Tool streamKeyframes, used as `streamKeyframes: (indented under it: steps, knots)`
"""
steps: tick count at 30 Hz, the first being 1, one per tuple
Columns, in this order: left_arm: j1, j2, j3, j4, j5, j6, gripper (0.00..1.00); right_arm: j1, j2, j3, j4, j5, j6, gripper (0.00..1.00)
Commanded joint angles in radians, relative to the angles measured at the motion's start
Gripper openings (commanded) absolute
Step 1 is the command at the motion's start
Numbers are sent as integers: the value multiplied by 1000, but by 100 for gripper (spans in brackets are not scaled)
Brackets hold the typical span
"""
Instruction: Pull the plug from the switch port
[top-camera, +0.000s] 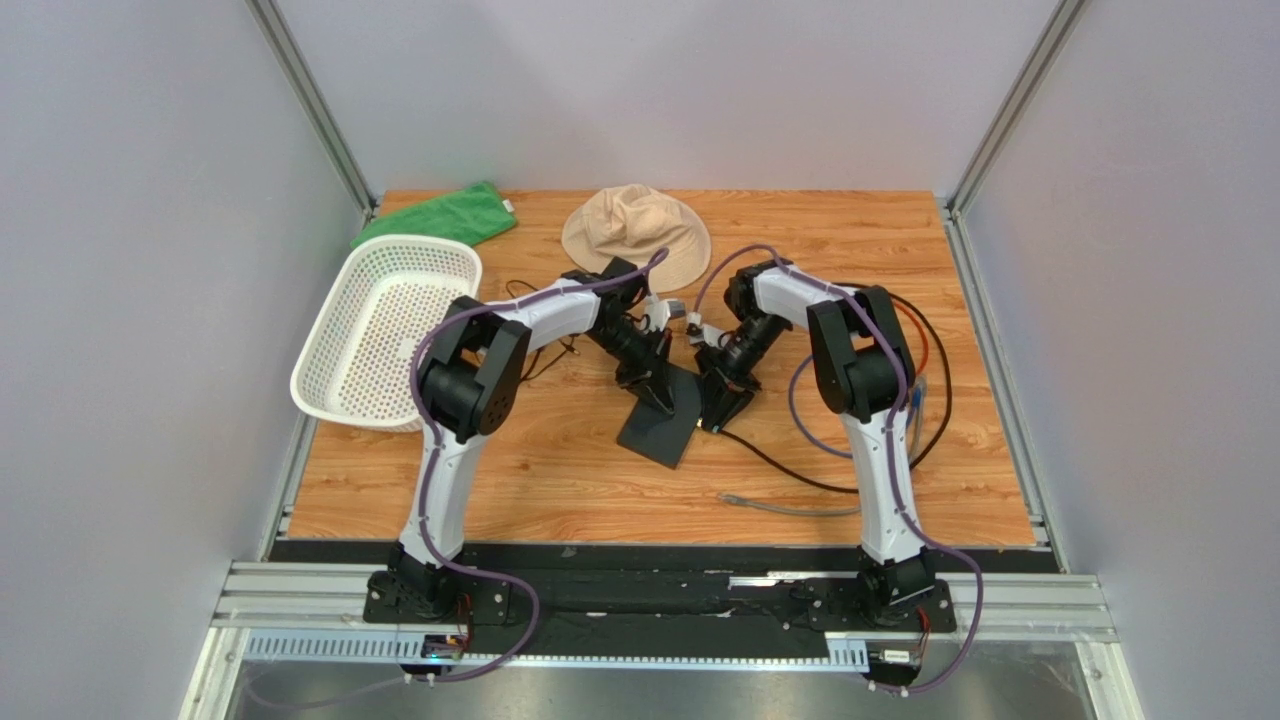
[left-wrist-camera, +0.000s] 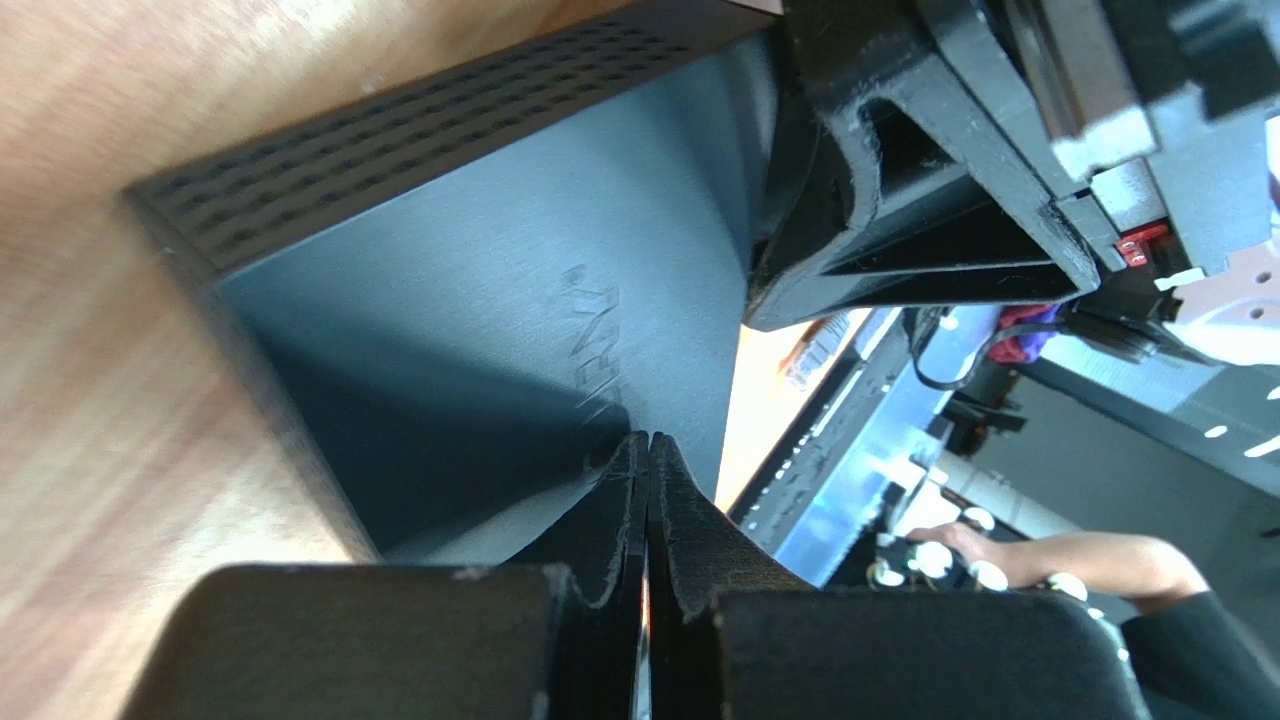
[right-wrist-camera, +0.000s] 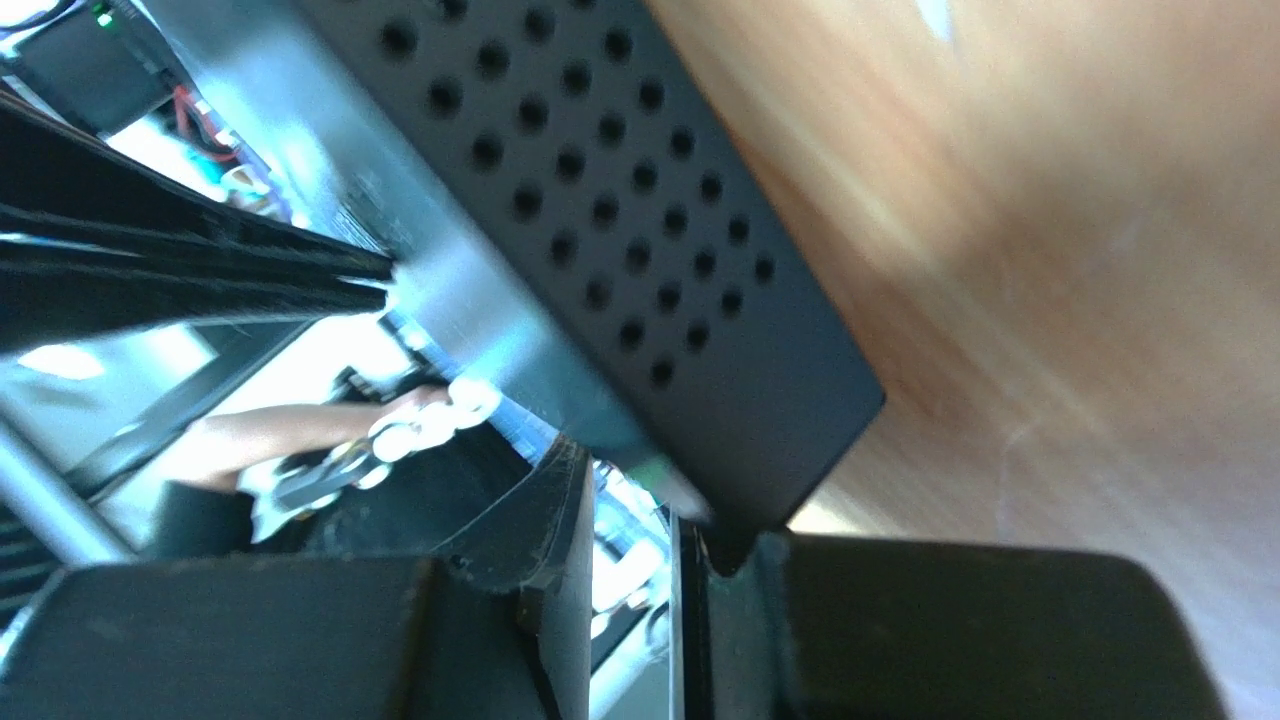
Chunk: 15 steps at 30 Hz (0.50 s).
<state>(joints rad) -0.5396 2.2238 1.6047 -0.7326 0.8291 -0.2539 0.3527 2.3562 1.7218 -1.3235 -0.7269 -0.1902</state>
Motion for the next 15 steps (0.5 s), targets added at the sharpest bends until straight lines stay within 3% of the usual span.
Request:
streamKeyframes:
  steps: [1, 6, 15]
  knots:
    - [0, 80, -22, -8, -268, 4, 0, -50, 61, -128, -66, 308, -19, 0]
    - [10, 91, -28, -19, -317, -2, 0, -115, 23, -169, -78, 235, 15, 0]
    - [6, 44, -51, -10, -273, 41, 0, -55, -22, -39, 107, 386, -21, 0]
